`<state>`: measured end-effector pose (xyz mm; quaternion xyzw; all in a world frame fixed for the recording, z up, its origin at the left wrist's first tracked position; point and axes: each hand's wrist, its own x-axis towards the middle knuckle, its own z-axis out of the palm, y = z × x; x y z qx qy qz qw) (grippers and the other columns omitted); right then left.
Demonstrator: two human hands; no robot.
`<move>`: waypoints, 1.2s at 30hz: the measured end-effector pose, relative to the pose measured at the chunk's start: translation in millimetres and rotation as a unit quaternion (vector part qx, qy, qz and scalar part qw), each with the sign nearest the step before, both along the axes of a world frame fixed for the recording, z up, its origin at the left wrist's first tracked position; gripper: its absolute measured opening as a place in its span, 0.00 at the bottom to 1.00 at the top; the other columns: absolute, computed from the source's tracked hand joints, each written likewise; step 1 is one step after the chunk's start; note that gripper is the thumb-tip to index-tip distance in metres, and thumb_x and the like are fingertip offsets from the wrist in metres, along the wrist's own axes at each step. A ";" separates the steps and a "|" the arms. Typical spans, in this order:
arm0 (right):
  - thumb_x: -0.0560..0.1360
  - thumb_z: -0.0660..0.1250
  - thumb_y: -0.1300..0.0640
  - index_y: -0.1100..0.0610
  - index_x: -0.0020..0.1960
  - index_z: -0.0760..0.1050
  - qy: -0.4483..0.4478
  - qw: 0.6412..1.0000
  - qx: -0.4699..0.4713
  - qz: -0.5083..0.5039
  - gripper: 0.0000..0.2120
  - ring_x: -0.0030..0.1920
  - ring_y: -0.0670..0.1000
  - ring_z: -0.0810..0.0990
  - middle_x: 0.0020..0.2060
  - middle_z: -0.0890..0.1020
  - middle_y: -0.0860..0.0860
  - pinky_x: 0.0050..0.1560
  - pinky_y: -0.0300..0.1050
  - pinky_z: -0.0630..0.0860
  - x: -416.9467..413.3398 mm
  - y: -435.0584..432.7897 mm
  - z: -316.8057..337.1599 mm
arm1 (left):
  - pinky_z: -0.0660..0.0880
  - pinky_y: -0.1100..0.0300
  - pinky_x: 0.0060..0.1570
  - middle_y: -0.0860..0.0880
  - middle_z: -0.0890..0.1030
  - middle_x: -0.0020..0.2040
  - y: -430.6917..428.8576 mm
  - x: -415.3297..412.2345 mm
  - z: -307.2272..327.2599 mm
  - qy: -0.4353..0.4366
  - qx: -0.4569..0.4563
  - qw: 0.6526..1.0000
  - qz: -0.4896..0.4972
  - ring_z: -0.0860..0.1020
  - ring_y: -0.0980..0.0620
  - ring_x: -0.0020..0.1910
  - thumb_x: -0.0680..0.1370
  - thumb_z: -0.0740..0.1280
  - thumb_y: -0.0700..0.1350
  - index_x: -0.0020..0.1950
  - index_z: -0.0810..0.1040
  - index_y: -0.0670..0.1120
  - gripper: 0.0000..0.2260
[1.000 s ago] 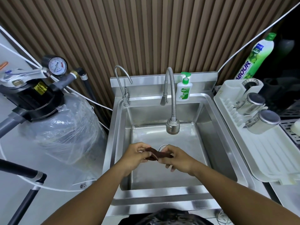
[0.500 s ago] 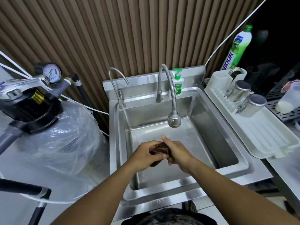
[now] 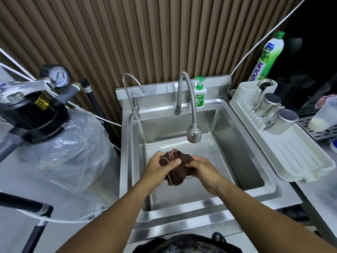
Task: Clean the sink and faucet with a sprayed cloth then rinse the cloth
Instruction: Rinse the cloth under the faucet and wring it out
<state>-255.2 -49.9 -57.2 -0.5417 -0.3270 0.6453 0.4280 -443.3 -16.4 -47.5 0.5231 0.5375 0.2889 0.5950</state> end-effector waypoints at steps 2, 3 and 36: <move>0.67 0.65 0.59 0.67 0.55 0.80 0.002 1.000 0.004 0.020 0.20 0.46 0.56 0.80 0.45 0.84 0.61 0.54 0.52 0.76 6.9 3.2 4.0 | 0.80 0.51 0.42 0.42 0.82 0.41 0.1 4.7 1.1 -0.003 0.011 1.000 0.011 0.81 0.47 0.41 0.71 0.78 0.55 0.47 0.75 0.38 0.22; 0.67 0.65 0.58 0.66 0.55 0.80 0.007 1.000 0.002 0.024 0.19 0.45 0.55 0.80 0.45 0.84 0.59 0.52 0.51 0.75 11.8 4.6 6.3 | 0.79 0.50 0.42 0.41 0.80 0.40 0.8 6.1 0.0 -0.014 0.012 1.000 0.022 0.80 0.46 0.41 0.73 0.77 0.54 0.46 0.76 0.36 0.21; 0.69 0.76 0.71 0.55 0.54 0.79 -0.095 0.980 0.136 0.105 0.18 0.39 0.50 0.83 0.40 0.86 0.58 0.44 0.41 0.81 95.5 24.9 81.0 | 0.78 0.44 0.59 0.42 0.85 0.44 -30.0 45.6 56.1 0.047 0.058 0.997 -0.011 0.82 0.48 0.46 0.73 0.73 0.33 0.49 0.84 0.41 0.07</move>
